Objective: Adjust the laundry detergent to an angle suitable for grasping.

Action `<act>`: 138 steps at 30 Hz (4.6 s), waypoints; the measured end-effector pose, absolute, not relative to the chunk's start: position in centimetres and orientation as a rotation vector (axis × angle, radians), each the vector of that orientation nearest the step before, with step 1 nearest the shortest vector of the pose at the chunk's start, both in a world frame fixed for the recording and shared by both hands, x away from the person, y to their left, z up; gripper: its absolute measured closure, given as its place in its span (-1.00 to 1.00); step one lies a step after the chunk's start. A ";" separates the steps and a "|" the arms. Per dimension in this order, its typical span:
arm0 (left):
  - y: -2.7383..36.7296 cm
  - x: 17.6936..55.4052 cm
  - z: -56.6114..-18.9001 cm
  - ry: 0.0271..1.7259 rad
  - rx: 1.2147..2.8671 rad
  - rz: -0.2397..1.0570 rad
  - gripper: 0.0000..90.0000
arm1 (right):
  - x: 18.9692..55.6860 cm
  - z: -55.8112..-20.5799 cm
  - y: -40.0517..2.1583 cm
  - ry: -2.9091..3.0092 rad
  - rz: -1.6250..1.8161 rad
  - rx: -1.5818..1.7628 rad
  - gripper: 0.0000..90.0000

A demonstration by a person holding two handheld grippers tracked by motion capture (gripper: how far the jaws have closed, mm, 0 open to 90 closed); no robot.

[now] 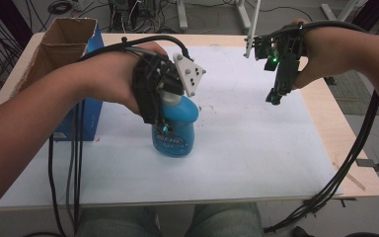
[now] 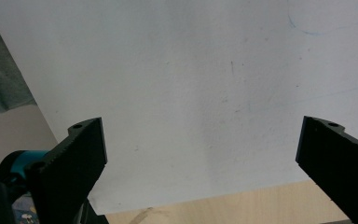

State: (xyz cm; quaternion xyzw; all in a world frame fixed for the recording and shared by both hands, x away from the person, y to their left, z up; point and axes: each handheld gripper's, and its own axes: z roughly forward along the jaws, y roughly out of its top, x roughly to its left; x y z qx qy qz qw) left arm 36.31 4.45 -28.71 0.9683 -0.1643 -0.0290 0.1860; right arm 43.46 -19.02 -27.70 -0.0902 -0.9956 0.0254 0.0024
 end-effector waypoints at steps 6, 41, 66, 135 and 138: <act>5.0 36.6 -29.2 -0.509 2.723 -0.094 -0.13 | 43.5 -27.9 -19.1 -3.122 0.069 -0.283 -0.98; 4.6 36.7 -30.8 -0.528 2.694 -0.111 -0.13 | 43.6 -28.4 -19.3 -3.108 0.073 -0.302 -0.98; 4.7 36.5 -30.0 -0.442 2.739 -0.130 -0.39 | 43.5 -28.4 -19.0 -3.107 0.067 -0.302 -0.98; 11.5 38.8 -23.9 0.071 3.048 -0.084 -0.96 | 44.4 -27.7 -17.1 -3.124 -0.002 -0.185 -0.98; 11.6 39.0 -23.9 0.082 3.052 -0.108 -0.96 | 44.5 -27.8 -17.0 -3.122 -0.003 -0.201 -0.98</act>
